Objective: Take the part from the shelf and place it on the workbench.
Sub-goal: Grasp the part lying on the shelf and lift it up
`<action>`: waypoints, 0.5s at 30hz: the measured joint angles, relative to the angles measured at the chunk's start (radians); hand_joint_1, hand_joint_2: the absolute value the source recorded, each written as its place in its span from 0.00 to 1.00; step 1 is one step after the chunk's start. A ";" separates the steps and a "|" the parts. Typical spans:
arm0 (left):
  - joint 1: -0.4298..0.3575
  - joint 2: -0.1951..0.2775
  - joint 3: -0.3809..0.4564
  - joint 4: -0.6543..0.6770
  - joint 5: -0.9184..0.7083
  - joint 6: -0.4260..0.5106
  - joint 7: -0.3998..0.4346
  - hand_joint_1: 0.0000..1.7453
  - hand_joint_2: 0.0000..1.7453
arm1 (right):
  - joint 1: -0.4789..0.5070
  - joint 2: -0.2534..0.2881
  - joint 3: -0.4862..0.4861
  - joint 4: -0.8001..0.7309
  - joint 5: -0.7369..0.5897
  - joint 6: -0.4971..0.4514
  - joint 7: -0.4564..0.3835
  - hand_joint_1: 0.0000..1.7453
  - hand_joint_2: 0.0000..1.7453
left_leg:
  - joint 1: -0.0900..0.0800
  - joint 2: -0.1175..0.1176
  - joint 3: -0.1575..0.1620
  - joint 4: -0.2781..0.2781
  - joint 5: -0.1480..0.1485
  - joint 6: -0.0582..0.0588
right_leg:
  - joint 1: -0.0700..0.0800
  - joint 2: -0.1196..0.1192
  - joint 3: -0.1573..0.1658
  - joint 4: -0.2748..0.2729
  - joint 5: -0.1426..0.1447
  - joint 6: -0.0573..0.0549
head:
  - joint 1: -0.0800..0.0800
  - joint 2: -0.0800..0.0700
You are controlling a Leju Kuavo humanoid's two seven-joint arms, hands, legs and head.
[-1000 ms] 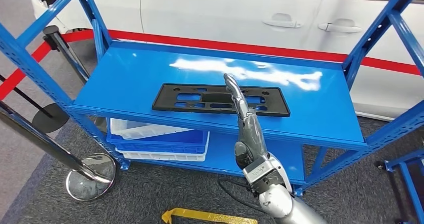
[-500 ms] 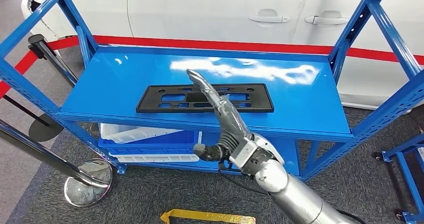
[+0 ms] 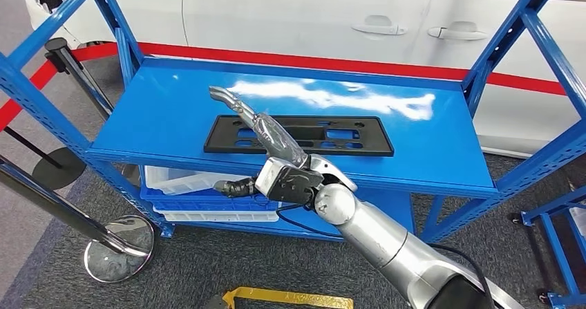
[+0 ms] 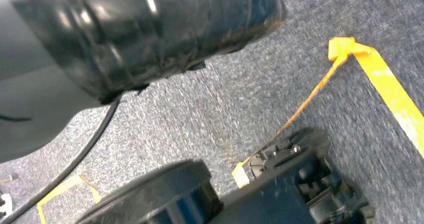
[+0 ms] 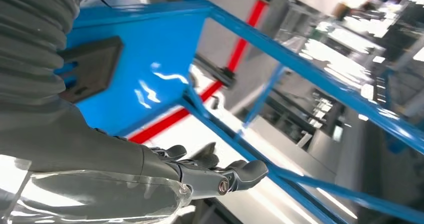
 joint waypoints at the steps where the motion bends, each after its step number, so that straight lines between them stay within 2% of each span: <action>1: 0.000 0.000 -0.001 0.000 0.001 -0.002 -0.002 0.00 0.00 | -0.004 0.004 0.005 0.019 0.002 0.008 0.005 0.00 1.00 | -0.001 0.000 0.000 0.001 -0.001 0.000 | 0.000 0.000 -0.015 0.027 0.000 0.000 | 0.000 0.000; 2: 0.000 0.000 -0.002 0.000 0.003 -0.006 -0.006 0.00 0.00 | -0.012 0.010 0.010 0.043 -0.003 0.023 0.010 0.00 1.00 | -0.001 0.000 0.000 0.002 -0.001 0.000 | 0.000 0.000 -0.009 0.012 0.021 -0.003 | 0.000 0.000; 4: -0.003 0.000 -0.004 0.000 0.006 -0.017 -0.014 0.00 0.00 | -0.043 0.031 0.018 0.109 -0.032 0.064 0.013 0.00 1.00 | -0.002 -0.001 0.000 0.007 -0.005 -0.002 | 0.002 -0.003 0.046 -0.113 0.092 -0.012 | 0.000 0.000; 5: -0.005 -0.001 -0.005 0.000 0.008 -0.023 -0.019 0.00 0.00 | -0.064 0.043 0.022 0.149 -0.044 0.078 0.012 0.00 1.00 | -0.004 -0.001 -0.002 0.011 -0.007 -0.005 | 0.005 -0.006 0.077 -0.181 0.116 -0.016 | 0.000 0.000; 6: -0.007 -0.001 -0.005 0.000 0.010 -0.028 -0.023 0.00 0.00 | -0.085 0.053 0.026 0.191 -0.045 0.081 0.012 0.00 1.00 | -0.006 -0.001 -0.006 0.013 -0.007 -0.009 | 0.007 -0.009 0.098 -0.227 0.128 -0.020 | -0.001 0.000; 8: -0.008 -0.002 -0.005 0.000 0.020 -0.037 -0.031 0.00 0.00 | -0.124 0.071 0.039 0.284 -0.008 0.054 0.022 0.00 1.00 | -0.008 0.000 -0.011 0.015 -0.006 -0.018 | 0.012 -0.010 0.111 -0.255 0.128 -0.025 | -0.001 0.000; 10: -0.007 -0.001 -0.005 0.000 0.033 -0.041 -0.039 0.00 0.00 | -0.153 0.085 0.055 0.370 0.050 0.011 0.043 0.00 1.00 | -0.006 0.000 -0.012 0.017 -0.009 -0.028 | 0.009 -0.010 0.114 -0.262 0.133 -0.033 | -0.001 0.000; 11: -0.007 0.000 -0.005 0.000 0.042 -0.042 -0.044 0.00 0.00 | -0.166 0.091 0.061 0.409 0.069 -0.006 0.053 0.00 1.00 | -0.005 -0.001 -0.018 0.031 -0.021 -0.034 | 0.006 -0.010 0.116 -0.266 0.135 -0.038 | -0.003 0.000; 12: -0.007 0.001 -0.005 0.000 0.052 -0.041 -0.050 0.00 0.00 | -0.178 0.097 0.066 0.444 0.080 -0.018 0.063 0.00 1.00 | -0.004 -0.001 -0.034 0.065 -0.042 -0.040 | 0.002 -0.010 0.118 -0.270 0.138 -0.042 | -0.006 0.000; 14: -0.004 0.005 -0.003 0.000 0.075 -0.039 -0.063 0.00 0.00 | -0.197 0.106 0.073 0.511 0.095 -0.035 0.086 0.00 1.00 | 0.000 -0.002 -0.092 0.186 -0.100 -0.051 | 0.001 -0.010 0.118 -0.271 0.139 -0.045 | -0.012 0.000; 15: -0.001 0.006 -0.002 0.000 0.085 -0.038 -0.068 0.00 0.00 | -0.203 0.107 0.077 0.542 0.107 -0.042 0.102 0.00 1.00 | 0.002 -0.002 -0.123 0.245 -0.119 -0.055 | 0.001 -0.010 0.118 -0.271 0.139 -0.046 | -0.013 0.000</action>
